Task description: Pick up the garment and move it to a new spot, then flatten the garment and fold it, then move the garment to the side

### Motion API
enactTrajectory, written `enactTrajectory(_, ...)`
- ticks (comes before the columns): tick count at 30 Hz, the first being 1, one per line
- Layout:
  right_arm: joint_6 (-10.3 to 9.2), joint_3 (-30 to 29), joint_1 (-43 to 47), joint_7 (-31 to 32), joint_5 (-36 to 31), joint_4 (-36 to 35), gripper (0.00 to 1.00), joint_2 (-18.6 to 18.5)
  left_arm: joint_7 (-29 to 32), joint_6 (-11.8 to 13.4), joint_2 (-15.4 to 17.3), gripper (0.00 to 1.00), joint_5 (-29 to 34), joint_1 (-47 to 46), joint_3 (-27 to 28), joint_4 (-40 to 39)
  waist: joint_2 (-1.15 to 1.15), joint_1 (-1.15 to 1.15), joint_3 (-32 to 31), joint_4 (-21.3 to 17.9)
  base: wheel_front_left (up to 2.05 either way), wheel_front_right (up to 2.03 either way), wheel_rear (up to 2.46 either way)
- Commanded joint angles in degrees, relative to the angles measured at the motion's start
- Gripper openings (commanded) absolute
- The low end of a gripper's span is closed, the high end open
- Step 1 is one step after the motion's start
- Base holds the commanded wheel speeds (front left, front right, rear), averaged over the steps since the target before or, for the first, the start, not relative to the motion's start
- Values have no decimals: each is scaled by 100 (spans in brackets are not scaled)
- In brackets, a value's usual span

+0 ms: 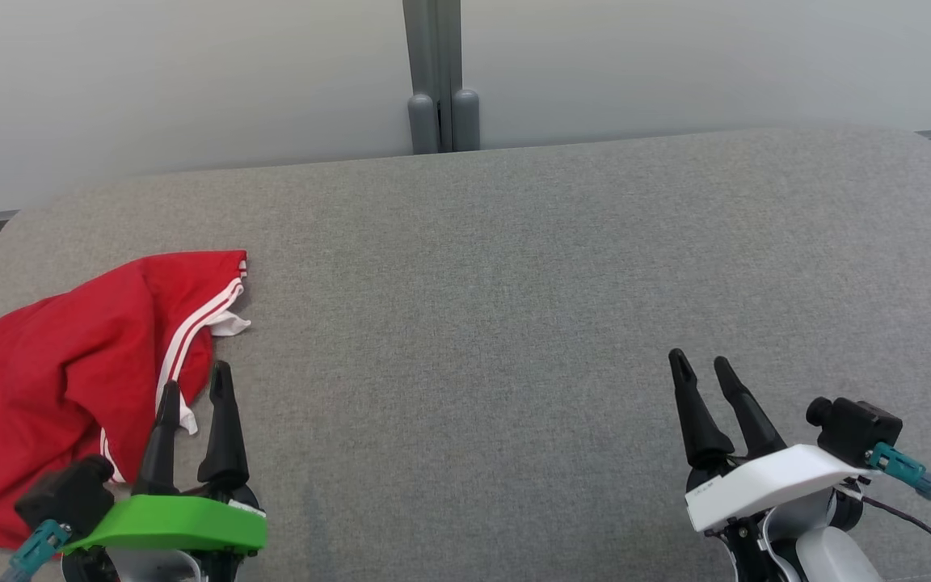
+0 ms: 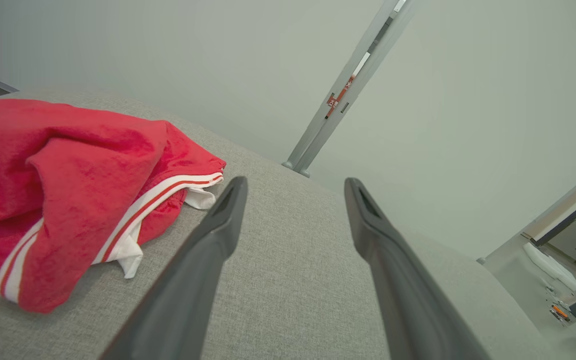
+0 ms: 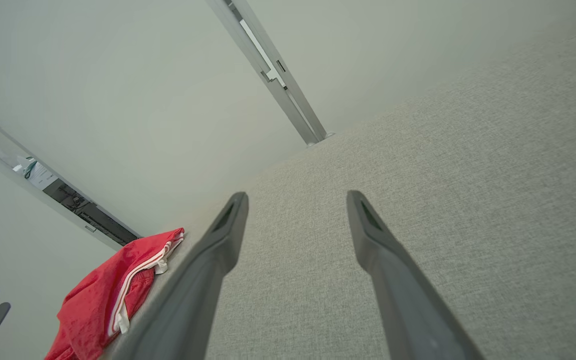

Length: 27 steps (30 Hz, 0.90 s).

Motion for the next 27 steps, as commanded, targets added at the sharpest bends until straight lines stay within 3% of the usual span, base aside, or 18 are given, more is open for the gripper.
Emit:
enactTrajectory(1,3,41,-6,-68,-169,-85,100,-30,-67,35,42,100,164,12,-18,-79,0,0,-5,-2,0,0,0)
enactTrajectory(12,3,247,58,-228,-761,-79,100,-35,-230,63,48,100,828,106,-138,-184,0,0,-58,-8,0,0,0)
enactTrajectory(27,4,33,155,-432,-1582,-71,100,-40,-427,69,56,100,1598,255,-222,-235,0,0,-90,4,0,0,0)
